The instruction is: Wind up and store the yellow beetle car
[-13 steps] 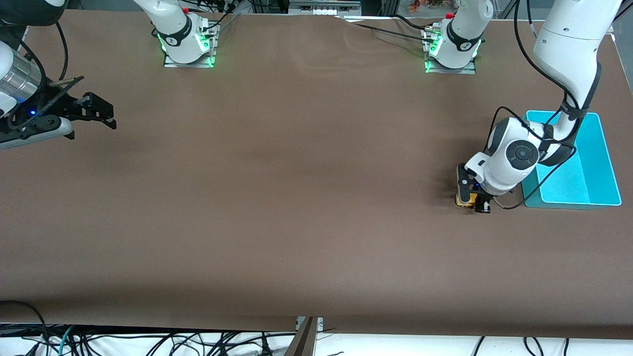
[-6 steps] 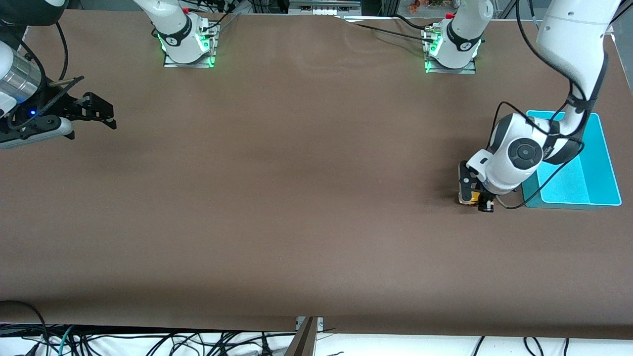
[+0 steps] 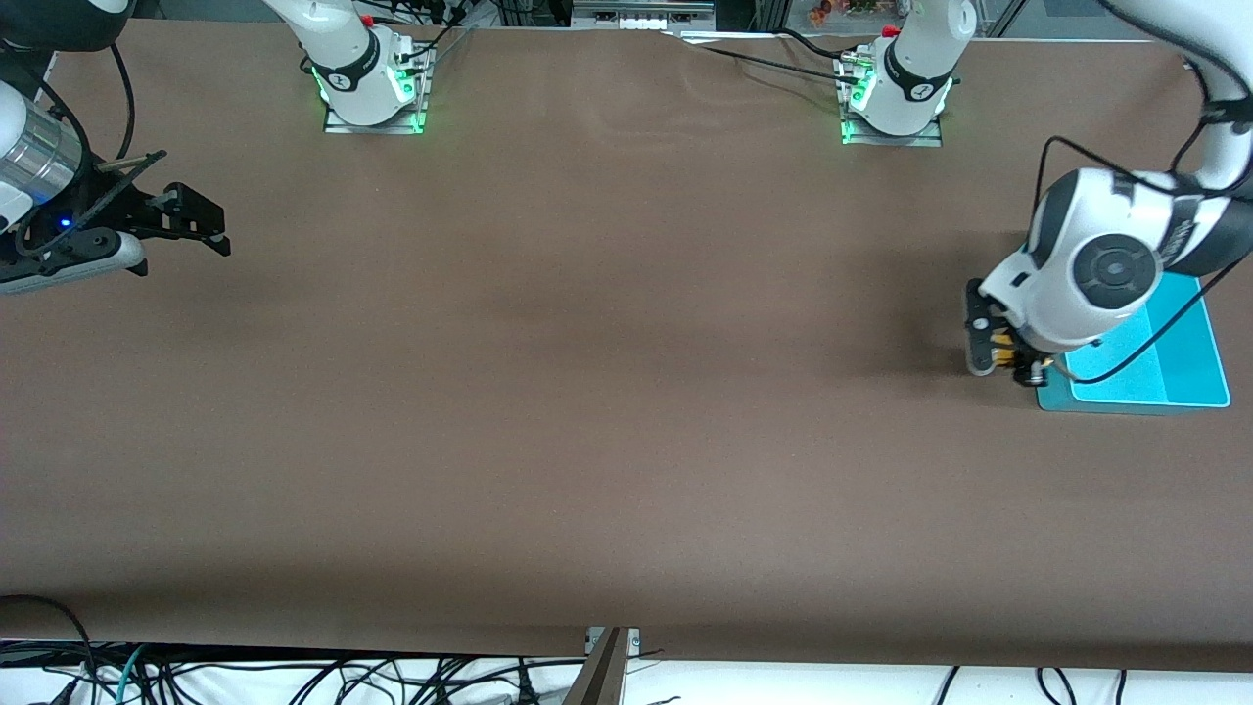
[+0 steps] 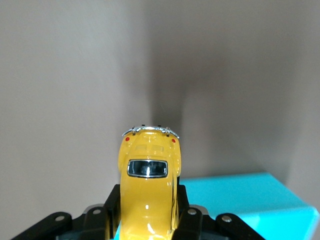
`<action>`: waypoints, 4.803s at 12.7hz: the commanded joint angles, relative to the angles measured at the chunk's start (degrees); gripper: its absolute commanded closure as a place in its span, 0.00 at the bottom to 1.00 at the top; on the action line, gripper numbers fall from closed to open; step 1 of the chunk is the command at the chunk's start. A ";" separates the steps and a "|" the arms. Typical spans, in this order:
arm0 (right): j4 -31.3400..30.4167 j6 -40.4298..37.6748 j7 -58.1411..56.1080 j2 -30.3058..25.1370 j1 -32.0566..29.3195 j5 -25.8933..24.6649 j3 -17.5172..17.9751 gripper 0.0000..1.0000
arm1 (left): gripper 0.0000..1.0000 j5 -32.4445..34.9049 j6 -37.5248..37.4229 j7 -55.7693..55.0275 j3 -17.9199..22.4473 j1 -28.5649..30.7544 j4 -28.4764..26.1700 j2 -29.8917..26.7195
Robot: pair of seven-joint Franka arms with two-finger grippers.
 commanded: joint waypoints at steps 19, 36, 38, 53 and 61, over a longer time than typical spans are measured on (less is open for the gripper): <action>0.03 0.19 0.25 -0.35 0.26 0.30 -0.38 0.00 | 0.00 0.19 23.62 25.47 -0.78 30.97 -5.31 13.82; 0.12 0.19 0.25 -0.35 0.26 0.21 -0.38 0.00 | 0.00 -5.42 -26.90 -8.32 -29.94 30.19 17.61 0.81; 0.12 0.19 0.25 -0.35 0.26 0.30 -0.38 0.00 | 0.00 -8.76 -31.20 -18.33 -34.42 30.10 20.77 0.81; 0.12 0.19 0.25 -0.35 0.26 0.21 -0.38 0.00 | 0.00 -15.00 -31.94 -50.99 -30.46 17.57 26.24 -4.81; 0.12 0.19 0.08 -0.35 0.18 0.30 -0.38 0.00 | 0.00 -21.79 -25.60 -74.35 -3.36 -3.18 19.48 -12.46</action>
